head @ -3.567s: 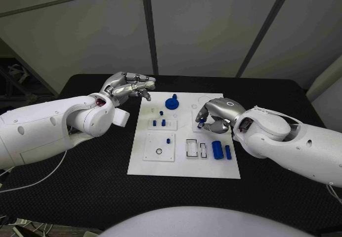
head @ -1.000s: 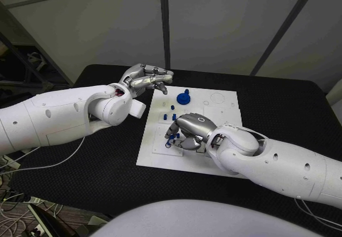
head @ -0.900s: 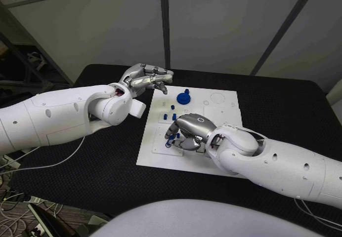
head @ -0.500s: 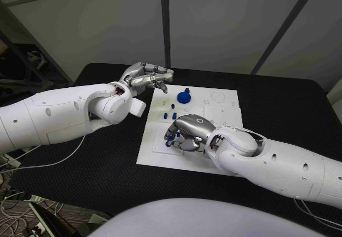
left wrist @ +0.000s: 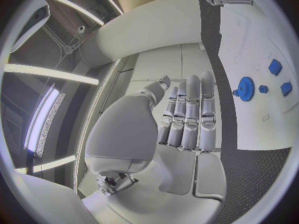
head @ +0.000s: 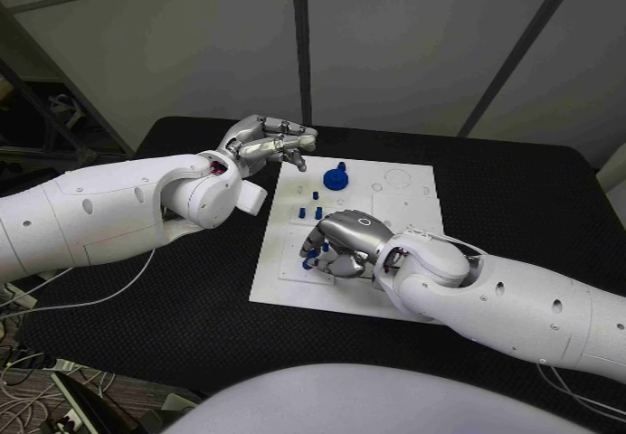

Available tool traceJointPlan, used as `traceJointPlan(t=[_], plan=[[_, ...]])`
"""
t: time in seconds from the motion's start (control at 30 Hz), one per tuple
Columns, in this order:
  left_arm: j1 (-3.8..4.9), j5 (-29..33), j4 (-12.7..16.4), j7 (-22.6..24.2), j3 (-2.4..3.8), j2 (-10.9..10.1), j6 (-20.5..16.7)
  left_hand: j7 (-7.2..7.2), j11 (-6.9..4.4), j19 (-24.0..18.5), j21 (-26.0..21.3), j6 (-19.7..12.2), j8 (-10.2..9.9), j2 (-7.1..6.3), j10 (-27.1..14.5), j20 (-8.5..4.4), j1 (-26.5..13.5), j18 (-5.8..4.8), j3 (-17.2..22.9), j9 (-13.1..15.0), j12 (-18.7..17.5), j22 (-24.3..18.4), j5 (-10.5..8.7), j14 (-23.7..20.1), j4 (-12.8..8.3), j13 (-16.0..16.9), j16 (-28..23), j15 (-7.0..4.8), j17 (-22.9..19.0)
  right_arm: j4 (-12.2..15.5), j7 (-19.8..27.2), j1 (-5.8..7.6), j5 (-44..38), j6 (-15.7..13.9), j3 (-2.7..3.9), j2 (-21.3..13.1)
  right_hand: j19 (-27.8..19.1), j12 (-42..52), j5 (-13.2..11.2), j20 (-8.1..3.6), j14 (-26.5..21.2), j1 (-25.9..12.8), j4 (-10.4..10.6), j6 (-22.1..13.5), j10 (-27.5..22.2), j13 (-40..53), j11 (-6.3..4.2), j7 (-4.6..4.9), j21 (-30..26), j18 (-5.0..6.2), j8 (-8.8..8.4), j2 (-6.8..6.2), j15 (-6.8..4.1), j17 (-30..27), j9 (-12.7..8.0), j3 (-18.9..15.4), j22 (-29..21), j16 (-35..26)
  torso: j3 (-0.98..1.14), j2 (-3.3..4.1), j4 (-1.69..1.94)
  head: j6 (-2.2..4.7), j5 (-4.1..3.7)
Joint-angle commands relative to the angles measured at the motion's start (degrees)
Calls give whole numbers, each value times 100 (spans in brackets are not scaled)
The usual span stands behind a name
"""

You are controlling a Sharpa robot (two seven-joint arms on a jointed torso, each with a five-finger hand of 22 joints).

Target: Assemble the parts on the task board

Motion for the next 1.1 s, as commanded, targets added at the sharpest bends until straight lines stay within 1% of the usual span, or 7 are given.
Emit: traceJointPlan(t=[0.03, 0.27, 0.37, 0.53, 0.77, 0.93, 1.1], plan=[[7, 9, 6, 24, 5, 5, 62, 33, 9, 13, -34, 0, -37, 47, -45, 15, -4, -58, -32, -5, -33, -7, 18, -33, -2, 9, -27, 23, -7, -30, -149, -11, -180, 280, -21, 35, -30, -5, 5, 3, 135, 18, -35, -28, 181, -2, -241, 11, -25, -14, -39, -4, 8, -14, 0, -15, -12, -2, -4, 4, 2, -3, -7], [7, 9, 12, 18, 5, 2, 63, 35, 11, 20, -47, -2, -39, 57, -51, 16, 5, -58, -41, -6, -28, -14, 17, -33, -7, 14, -36, 25, -11, -40, -122, -11, -233, 283, -26, 94, -83, -83, 3, 27, 123, -31, -30, -113, 83, 22, -208, 44, -67, -1, -102, -25, 34, -46, -18, -52, -59, -24, -1, 5, -1, -14, 1], [7, 9, 15, 17, 5, 0, 64, 35, 11, 20, -47, -2, -39, 57, -51, 16, 5, -58, -41, -6, -28, -14, 17, -33, -7, 14, -36, 25, -11, -54, -129, -11, -238, 301, -29, 107, -109, -167, 7, 49, 120, -74, -10, -179, -34, 9, -169, 75, -90, 5, -146, -31, 64, -53, -32, -70, -84, -27, -4, 0, 1, -20, -1], [7, 9, 20, 15, 5, -7, 65, 35, 11, 20, -47, -2, -39, 57, -51, 16, 5, -58, -41, -6, -28, -14, 17, -33, -7, 14, -36, 25, -11, -68, -162, -11, -242, 318, -33, 110, -179, -396, 25, 118, 122, -163, 33, -302, -382, -75, -63, 145, -152, 21, -218, -64, 151, -30, -57, -87, -156, -4, -2, 0, -3, -24, 12], [7, 9, 19, 12, 5, -10, 67, 35, 11, 20, -47, -2, -39, 57, -51, 16, 5, -58, -41, -6, -28, -14, 17, -33, -7, 14, -36, 25, -11, -71, -135, -11, -244, 252, -36, 115, -437, -670, 53, 242, 26, -283, 73, -565, -999, -254, 90, 218, -390, 93, -281, -202, 283, -263, -113, -142, -439, -150, -2, 0, -6, -19, 5], [7, 9, 14, 7, 5, -10, 70, 35, 11, 20, -47, -2, -39, 57, -51, 16, 5, -58, -41, -6, -28, -14, 17, -33, -7, 14, -36, 25, -11, -57, -77, -11, -244, 123, -37, 113, -640, -696, 91, 291, -82, -320, 83, -703, -1288, -326, 120, 217, -588, 154, -277, -267, 321, -483, -143, -266, -666, -296, 0, -2, -4, -18, -1], [7, 9, 10, 3, 5, -12, 72, 35, 11, 20, -47, -2, -39, 57, -51, 16, 5, -58, -41, -6, -28, -14, 17, -33, -7, 14, -36, 25, -11, -31, -18, -11, -236, -84, -38, 99, -884, -611, 114, 324, -228, -317, 93, -921, -1613, -389, 148, 173, -850, 221, -274, -287, 346, -775, -189, -505, -952, -485, -1, -1, -5, -8, -5]])
